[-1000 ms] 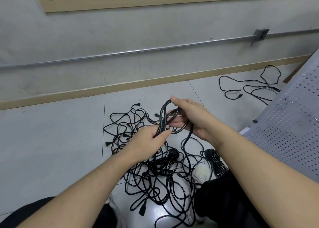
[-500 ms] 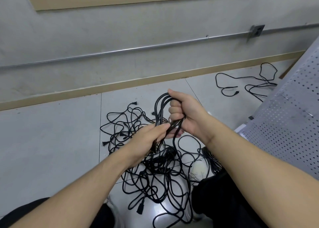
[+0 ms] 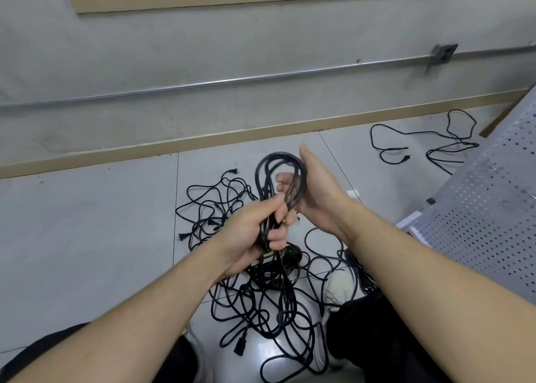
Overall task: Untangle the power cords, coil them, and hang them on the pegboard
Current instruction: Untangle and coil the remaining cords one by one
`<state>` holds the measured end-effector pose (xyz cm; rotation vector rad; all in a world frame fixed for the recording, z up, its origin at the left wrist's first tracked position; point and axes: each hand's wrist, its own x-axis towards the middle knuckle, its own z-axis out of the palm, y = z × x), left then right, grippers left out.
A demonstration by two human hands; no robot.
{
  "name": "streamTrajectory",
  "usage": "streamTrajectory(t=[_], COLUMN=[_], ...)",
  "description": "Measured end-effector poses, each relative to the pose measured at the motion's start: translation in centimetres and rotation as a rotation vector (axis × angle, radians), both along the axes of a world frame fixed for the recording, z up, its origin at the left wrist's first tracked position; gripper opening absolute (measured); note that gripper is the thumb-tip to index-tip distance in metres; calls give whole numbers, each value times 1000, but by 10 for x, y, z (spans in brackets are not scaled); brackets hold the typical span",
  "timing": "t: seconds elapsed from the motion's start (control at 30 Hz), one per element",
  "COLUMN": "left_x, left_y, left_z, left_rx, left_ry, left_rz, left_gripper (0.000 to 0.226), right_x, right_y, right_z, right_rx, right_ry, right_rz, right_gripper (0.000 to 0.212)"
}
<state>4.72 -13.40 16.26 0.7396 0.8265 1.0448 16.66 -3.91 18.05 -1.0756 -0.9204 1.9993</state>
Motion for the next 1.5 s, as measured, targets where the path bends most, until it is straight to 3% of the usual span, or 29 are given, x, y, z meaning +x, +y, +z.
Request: streamTrajectory(t=[0.07, 0.17, 0.33, 0.47, 0.53, 0.67, 0.73, 0.87, 1.0, 1.17, 1.3, 1.5], left_x=[-6, -18, -39, -53, -54, -65, -71, -55, -32, -4, 2, -9], left_y=[5, 13, 21, 26, 28, 30, 29, 26, 17, 7, 4, 5], left_z=[5, 12, 14, 14, 8, 5, 2, -6, -2, 7, 11, -8], left_rx=[26, 17, -36, -69, -103, -260, -326, -294, -226, -126, -116, -40], left_ry=[-76, -183, -119, 129, 292, 379, 399, 619, 772, 917, 804, 926], left_rz=[89, 251, 592, 839, 921, 1055, 1021, 820, 524, 278, 207, 42], left_gripper=[36, 37, 32, 31, 32, 29, 28, 33, 41, 73, 89, 57], right_x=[-1, -5, -9, -4, -2, 1, 4, 2, 1, 8, 7, 8], right_y=[-5, -16, -28, -24, -21, -18, -17, -25, -23, -15, -11, -5], right_z=[-4, -14, -21, -16, -15, -12, -12, -12, -4, 2, 3, 4], right_rx=[-28, 74, 212, 411, 480, 201, 237, 514, 667, 632, 599, 516], right_ry=[-18, -221, -508, -760, -785, -471, -376, -361, -344, -351, -334, -447], right_rz=[143, 430, 771, 663, 614, 458, 350, 337, 89, 48, 33, 70], right_gripper=[57, 54, 53, 49, 49, 38, 35, 31, 26, 20, 23, 46])
